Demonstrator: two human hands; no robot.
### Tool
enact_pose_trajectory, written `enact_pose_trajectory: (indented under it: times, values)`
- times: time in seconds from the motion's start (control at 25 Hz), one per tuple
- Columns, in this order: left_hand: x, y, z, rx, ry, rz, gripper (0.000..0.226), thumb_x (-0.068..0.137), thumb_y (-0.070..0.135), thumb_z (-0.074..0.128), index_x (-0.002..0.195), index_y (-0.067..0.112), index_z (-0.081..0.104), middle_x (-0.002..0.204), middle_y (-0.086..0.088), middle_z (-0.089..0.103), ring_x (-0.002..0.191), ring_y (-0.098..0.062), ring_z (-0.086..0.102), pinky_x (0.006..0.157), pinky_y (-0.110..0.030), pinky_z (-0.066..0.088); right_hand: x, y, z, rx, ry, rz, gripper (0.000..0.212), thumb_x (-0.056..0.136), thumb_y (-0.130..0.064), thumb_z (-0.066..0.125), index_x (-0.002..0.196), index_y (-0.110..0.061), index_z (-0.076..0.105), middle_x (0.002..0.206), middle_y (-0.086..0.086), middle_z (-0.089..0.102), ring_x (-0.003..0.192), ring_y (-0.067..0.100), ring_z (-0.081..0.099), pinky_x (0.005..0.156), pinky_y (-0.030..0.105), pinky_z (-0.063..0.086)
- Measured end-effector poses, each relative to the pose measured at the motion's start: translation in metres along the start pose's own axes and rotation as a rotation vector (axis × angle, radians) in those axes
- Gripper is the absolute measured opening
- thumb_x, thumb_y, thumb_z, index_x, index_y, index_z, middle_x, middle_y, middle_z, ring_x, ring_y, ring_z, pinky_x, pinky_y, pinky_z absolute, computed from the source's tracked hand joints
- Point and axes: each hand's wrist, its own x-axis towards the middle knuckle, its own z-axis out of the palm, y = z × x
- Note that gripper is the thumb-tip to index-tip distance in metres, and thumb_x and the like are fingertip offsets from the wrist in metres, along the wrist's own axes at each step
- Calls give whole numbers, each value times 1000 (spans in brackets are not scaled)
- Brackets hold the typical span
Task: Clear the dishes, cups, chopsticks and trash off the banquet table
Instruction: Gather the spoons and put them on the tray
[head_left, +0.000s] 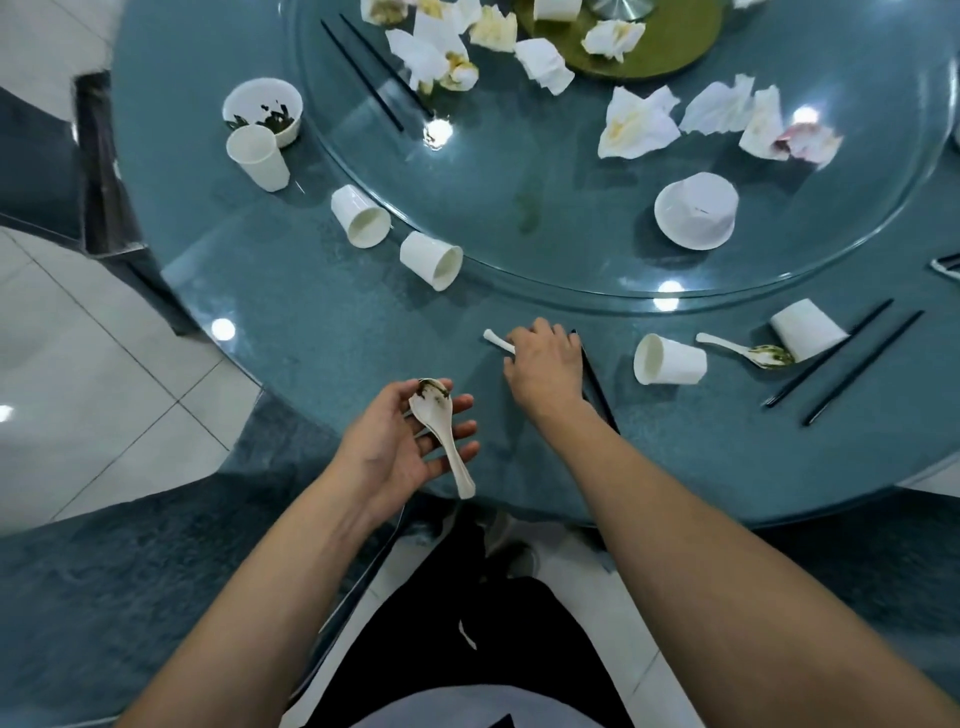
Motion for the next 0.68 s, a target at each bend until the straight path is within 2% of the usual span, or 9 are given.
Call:
enact_pose_trajectory:
  times: [0.24, 0.4, 0.56, 0.68]
  values:
    - [5, 3, -6, -11, 14, -11, 34, 100, 28, 45, 113, 6, 67, 112, -17, 73, 79, -30, 71, 71, -44, 62, -1, 4, 12, -83, 8, 29, 16, 99, -16, 51, 111, -22, 59, 116, 4, 59, 110, 28, 51, 96, 40, 33]
    - [7, 7, -5, -15, 12, -13, 33, 100, 28, 45, 113, 6, 66, 112, -18, 73, 80, -30, 71, 71, -44, 63, -2, 2, 12, -99, 29, -15, 20, 98, -10, 46, 109, -22, 57, 110, 2, 64, 108, 29, 50, 95, 41, 31]
    - [8, 8, -1, -4, 5, -22, 33, 99, 28, 45, 115, 7, 66, 115, -19, 72, 83, -31, 71, 72, -44, 63, -7, 0, 5, -27, 42, -4, 21, 101, -18, 45, 112, -22, 62, 111, 2, 63, 108, 27, 51, 93, 40, 30]
    - [10, 8, 6, 15, -6, -38, 34, 100, 28, 44, 117, 6, 65, 117, -18, 72, 85, -32, 70, 72, -44, 63, -16, 3, -3, 133, 79, 47, 13, 98, -26, 55, 106, -26, 65, 106, -1, 66, 105, 25, 52, 88, 38, 29]
